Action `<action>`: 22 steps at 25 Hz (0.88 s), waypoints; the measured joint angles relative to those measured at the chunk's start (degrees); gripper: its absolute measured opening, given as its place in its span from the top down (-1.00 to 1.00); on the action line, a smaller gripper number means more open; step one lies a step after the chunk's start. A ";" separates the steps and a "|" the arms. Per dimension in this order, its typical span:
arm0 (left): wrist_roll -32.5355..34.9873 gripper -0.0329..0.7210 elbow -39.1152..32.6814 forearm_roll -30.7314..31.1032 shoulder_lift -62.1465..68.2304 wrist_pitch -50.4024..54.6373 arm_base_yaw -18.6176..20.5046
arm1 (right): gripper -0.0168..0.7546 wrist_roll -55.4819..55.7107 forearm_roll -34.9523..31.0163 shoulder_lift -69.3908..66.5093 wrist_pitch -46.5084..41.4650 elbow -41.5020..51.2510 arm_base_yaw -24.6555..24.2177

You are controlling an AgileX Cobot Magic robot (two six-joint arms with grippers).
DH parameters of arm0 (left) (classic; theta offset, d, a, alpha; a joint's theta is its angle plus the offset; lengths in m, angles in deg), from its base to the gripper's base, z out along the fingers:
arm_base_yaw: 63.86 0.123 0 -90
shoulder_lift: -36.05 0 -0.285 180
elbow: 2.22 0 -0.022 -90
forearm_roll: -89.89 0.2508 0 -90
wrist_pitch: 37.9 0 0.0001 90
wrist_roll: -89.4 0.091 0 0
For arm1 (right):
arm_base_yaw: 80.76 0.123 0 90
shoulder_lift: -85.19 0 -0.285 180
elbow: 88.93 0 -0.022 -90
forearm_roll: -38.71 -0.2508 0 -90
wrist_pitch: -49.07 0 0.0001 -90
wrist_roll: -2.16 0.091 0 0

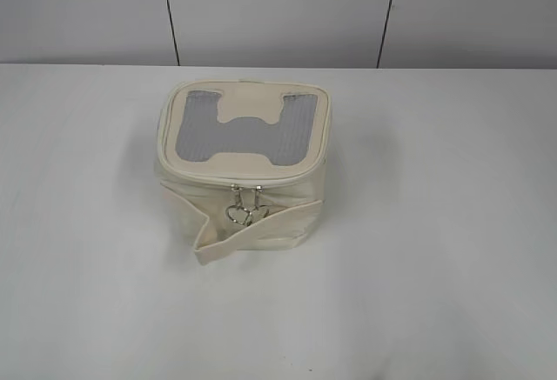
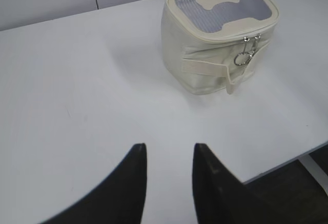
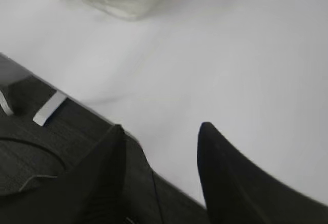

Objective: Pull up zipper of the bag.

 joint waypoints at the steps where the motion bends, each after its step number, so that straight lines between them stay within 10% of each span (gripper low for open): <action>1: 0.00 0.28 -0.16 0.05 0.00 -0.60 0.02 | 0.00 -0.27 -0.30 0.77 1.28 0.74 -0.01; 16: 0.44 0.28 -2.00 -0.34 -0.02 -4.16 0.28 | 0.10 -1.19 -1.25 1.20 2.73 1.32 -1.25; 22: 0.44 0.28 -2.00 -0.34 -0.02 -4.16 16.99 | 0.11 -1.19 -2.08 3.15 2.84 1.32 -23.40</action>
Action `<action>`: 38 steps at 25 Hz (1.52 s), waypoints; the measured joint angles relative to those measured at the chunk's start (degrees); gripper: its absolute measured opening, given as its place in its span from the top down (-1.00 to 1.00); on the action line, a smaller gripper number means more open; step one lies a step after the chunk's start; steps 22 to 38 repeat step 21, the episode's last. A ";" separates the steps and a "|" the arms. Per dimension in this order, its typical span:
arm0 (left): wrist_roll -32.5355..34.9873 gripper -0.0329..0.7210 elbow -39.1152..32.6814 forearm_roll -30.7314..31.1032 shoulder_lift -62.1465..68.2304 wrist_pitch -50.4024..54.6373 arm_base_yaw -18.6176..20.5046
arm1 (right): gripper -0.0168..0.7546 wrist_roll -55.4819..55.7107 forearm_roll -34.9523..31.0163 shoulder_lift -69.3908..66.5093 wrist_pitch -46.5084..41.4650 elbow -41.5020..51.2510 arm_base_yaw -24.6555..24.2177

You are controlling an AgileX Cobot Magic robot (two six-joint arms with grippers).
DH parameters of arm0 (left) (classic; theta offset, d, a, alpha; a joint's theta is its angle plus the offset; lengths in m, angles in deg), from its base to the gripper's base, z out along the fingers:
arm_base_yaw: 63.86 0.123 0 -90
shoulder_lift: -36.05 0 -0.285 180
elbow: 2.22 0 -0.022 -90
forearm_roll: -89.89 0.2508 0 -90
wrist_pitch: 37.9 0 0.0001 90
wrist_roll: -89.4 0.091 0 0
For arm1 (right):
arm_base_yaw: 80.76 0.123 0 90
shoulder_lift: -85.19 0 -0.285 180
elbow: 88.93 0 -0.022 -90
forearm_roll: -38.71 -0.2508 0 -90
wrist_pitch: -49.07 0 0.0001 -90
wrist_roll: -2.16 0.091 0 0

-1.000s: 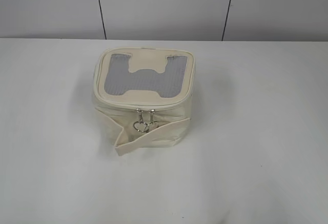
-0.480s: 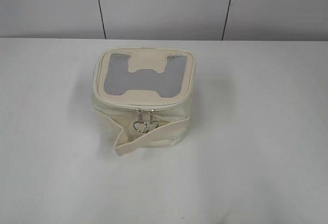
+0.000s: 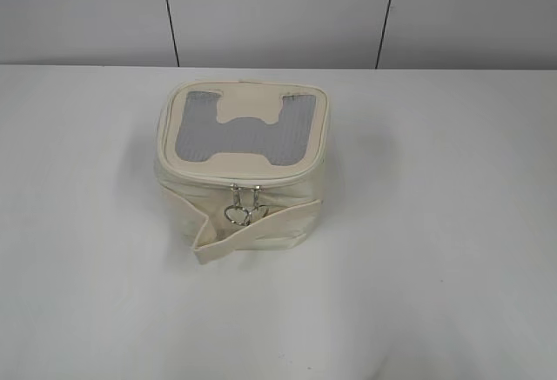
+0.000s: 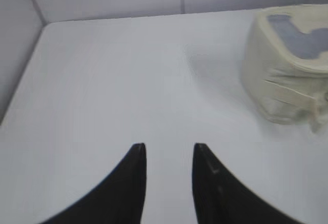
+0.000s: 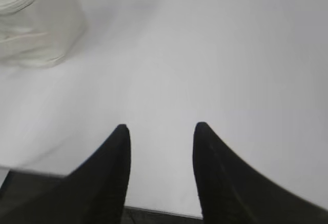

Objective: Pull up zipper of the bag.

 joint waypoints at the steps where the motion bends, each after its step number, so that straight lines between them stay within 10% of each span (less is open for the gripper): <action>1: 0.00 0.28 0.00 0.13 0.00 0.00 3.41 | 0.11 0.00 -0.06 0.66 0.08 0.00 -4.23; 5: 0.00 0.28 0.00 0.26 0.00 -0.08 7.26 | 0.11 0.00 -0.02 1.09 0.06 0.00 -11.29; 38: 0.00 0.28 0.00 0.39 0.00 -0.08 7.08 | 0.11 0.00 -0.83 1.09 0.11 0.02 -11.44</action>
